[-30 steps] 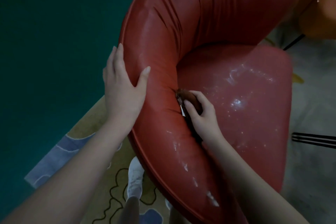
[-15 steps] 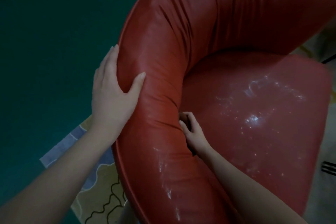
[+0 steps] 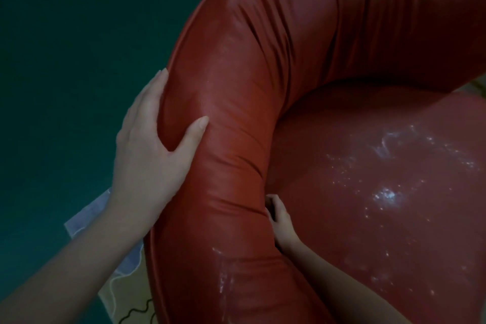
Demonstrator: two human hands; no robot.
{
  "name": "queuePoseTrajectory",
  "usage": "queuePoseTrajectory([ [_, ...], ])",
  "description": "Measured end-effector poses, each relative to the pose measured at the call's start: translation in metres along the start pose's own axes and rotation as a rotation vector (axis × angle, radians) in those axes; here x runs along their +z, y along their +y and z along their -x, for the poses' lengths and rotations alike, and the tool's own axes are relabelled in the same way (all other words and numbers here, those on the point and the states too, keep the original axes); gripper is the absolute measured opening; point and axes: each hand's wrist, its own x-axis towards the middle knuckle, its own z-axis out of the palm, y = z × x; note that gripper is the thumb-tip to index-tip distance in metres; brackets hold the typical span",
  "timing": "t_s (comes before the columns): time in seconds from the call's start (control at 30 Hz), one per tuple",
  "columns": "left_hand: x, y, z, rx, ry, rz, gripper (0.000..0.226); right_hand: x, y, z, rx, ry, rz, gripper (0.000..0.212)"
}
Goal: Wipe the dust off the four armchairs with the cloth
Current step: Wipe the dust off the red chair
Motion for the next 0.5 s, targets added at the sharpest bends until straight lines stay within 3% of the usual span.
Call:
queuePoseTrajectory([
  [0.3, 0.001, 0.000, 0.001, 0.003, -0.004, -0.009, 0.075, -0.007, -0.009, 0.011, 0.159, -0.118, -0.262, 0.009],
  [0.5, 0.001, 0.002, 0.001, 0.012, -0.012, -0.026, 0.071, -0.024, -0.045, 0.038, 0.086, -0.124, -0.359, 0.009],
])
